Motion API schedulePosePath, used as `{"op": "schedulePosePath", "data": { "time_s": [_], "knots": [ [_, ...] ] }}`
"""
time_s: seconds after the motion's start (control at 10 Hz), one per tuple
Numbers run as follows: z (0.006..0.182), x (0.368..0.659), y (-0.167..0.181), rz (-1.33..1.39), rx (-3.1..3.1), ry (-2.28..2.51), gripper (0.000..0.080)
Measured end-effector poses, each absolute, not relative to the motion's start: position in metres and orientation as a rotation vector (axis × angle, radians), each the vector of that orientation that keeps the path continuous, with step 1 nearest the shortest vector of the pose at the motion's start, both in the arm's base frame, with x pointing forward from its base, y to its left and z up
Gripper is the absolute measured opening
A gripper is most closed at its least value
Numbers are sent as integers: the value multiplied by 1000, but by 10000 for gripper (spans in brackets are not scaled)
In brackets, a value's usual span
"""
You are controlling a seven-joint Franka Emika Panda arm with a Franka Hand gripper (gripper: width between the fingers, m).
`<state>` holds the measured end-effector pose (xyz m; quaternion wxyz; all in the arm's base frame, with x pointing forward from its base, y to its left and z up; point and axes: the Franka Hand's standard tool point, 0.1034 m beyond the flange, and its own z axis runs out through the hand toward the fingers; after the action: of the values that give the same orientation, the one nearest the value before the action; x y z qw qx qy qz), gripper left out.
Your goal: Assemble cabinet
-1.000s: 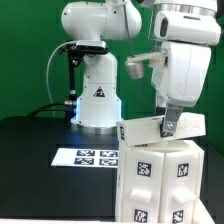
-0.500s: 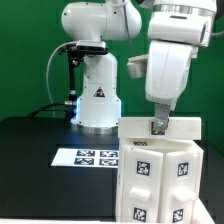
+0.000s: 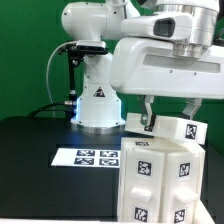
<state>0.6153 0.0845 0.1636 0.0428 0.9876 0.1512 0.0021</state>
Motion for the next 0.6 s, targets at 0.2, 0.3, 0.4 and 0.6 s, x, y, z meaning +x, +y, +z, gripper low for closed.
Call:
{"op": "schedulePosePath", "data": {
  "time_s": [0.2,0.3,0.4,0.6],
  "knots": [
    [166,620,83,32,3087,160,554],
    [165,619,84,33,3091,61,554],
    [165,619,84,34,3093,-6,554],
    [165,620,84,42,3088,-249,554]
  ]
}}
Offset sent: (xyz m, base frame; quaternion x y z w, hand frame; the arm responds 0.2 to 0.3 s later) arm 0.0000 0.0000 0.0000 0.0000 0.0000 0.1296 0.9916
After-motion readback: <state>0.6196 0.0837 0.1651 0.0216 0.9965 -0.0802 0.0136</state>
